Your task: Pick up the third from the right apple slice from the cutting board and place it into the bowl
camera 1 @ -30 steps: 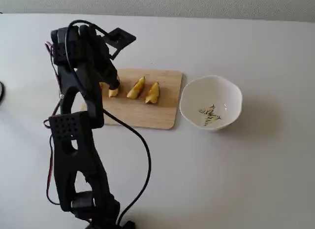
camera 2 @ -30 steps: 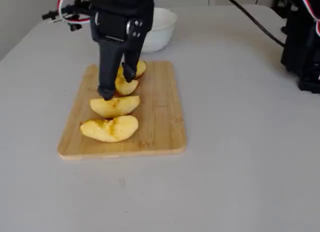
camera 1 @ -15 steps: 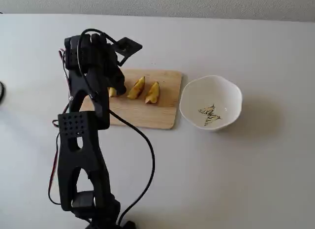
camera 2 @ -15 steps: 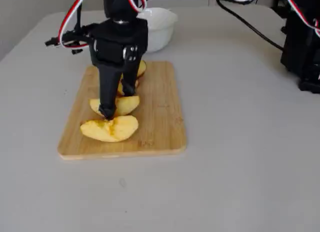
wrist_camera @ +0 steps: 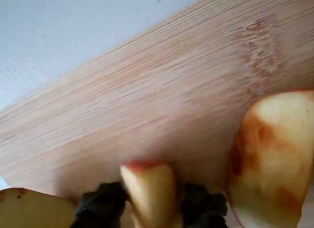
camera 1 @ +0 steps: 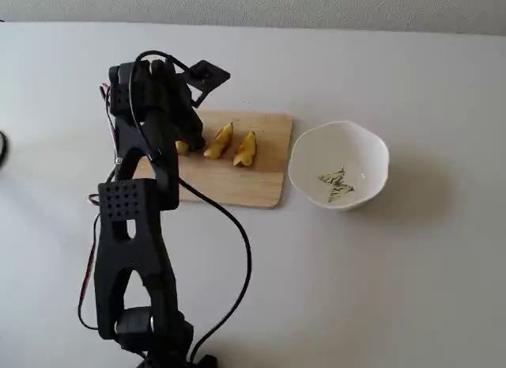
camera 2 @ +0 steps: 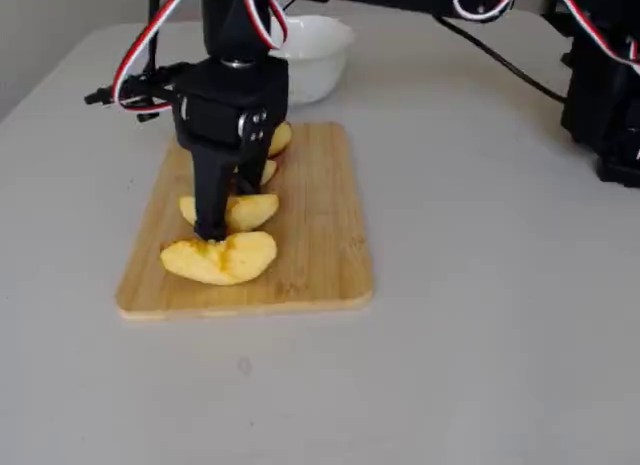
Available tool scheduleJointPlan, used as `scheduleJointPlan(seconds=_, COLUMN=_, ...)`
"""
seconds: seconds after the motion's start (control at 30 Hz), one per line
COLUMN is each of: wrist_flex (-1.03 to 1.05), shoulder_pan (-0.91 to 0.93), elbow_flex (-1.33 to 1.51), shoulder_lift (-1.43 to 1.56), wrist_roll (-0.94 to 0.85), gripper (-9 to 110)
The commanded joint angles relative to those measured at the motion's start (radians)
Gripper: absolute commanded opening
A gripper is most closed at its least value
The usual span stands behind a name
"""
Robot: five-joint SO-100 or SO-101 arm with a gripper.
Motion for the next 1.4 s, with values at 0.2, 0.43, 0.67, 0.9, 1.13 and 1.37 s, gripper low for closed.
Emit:
scheduleJointPlan(seconds=0.2, wrist_flex=0.002, shoulder_pan=-0.009, elbow_flex=-0.150, shoulder_lift=0.002, wrist_roll=0.084, gripper=0)
scheduleJointPlan(seconds=0.43, wrist_flex=-0.006, shoulder_pan=0.028, elbow_flex=-0.258, shoulder_lift=0.152, wrist_roll=0.359, gripper=0)
scheduleJointPlan(seconds=0.67, wrist_flex=0.023, shoulder_pan=0.272, elbow_flex=-0.376, shoulder_lift=0.305, wrist_roll=0.742, gripper=0)
scheduleJointPlan(seconds=0.9, wrist_flex=0.057, shoulder_pan=0.555, elbow_flex=-0.368, shoulder_lift=0.393, wrist_roll=0.943, gripper=0)
scheduleJointPlan(seconds=1.13, wrist_flex=0.104, shoulder_pan=0.710, elbow_flex=-0.376, shoulder_lift=0.331, wrist_roll=0.968, gripper=0)
scheduleJointPlan(seconds=1.37, wrist_flex=0.144, shoulder_pan=0.752, elbow_flex=-0.367, shoulder_lift=0.253, wrist_roll=0.960, gripper=0)
